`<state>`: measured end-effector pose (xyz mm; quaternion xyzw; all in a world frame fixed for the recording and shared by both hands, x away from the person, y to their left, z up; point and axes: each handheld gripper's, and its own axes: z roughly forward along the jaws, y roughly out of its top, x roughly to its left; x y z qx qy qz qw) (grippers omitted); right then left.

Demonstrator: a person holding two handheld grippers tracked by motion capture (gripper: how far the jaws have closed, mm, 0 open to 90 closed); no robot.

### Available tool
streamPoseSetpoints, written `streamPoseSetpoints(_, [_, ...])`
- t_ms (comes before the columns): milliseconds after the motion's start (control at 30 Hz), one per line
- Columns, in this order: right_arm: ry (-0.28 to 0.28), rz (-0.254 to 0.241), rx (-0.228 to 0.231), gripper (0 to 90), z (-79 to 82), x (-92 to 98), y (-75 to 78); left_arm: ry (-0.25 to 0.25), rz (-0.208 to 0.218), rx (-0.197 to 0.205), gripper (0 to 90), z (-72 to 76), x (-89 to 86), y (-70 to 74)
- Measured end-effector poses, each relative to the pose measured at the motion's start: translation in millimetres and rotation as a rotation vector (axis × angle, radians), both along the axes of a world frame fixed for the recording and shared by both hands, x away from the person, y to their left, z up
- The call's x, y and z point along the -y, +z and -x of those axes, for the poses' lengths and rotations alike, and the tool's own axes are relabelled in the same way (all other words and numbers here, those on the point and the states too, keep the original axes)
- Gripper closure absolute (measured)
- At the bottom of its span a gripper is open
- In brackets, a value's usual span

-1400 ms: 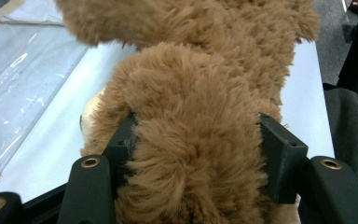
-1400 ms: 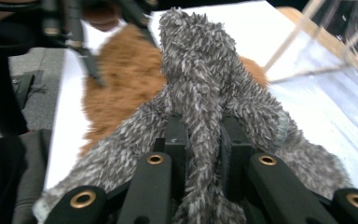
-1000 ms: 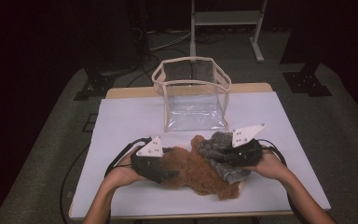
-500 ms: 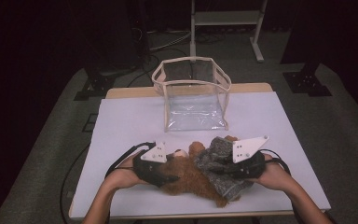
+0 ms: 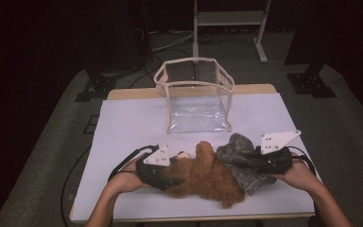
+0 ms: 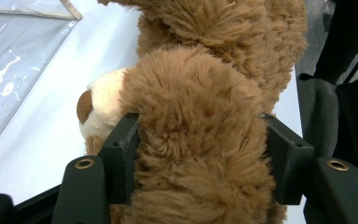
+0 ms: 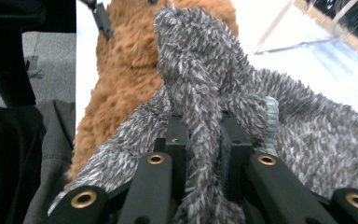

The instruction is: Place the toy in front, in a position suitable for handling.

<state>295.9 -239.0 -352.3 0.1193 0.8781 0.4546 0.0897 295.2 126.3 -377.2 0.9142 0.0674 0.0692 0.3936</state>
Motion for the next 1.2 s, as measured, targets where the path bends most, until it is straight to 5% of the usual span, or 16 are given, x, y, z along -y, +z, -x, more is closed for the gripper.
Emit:
streamPoseSetpoints(267, [0.055,0.015,0.033,76.1,-4.8,-31.6,4.1,-0.008,0.002,0.006,37.7,2.1,-1.1,-0.5])
streamPoseSetpoints(633, [-0.057,-0.045,-0.048,75.8,-4.3,25.3,-7.6,-0.025,0.016,0.008,37.9,2.5,4.2,-0.9])
streamPoseSetpoints(833, [-0.028,-0.037,-0.002,75.8,-3.3,12.0,11.4,-0.048,0.017,0.01,38.0,2.7,17.6,-1.4])
streamPoseSetpoints(1000, [0.013,0.0,0.003,75.8,-6.7,-7.5,5.3,-0.068,0.015,0.011,37.9,3.3,28.0,-1.9])
streamPoseSetpoints(1167, [-0.019,-0.025,-0.031,75.8,-8.2,6.9,-3.0,-0.063,0.016,0.005,38.1,3.7,25.0,-1.9])
streamPoseSetpoints(1200, [-0.051,-0.04,-0.048,75.8,-8.5,21.3,-8.1,-0.057,0.021,0.005,38.1,4.4,25.2,-2.2])
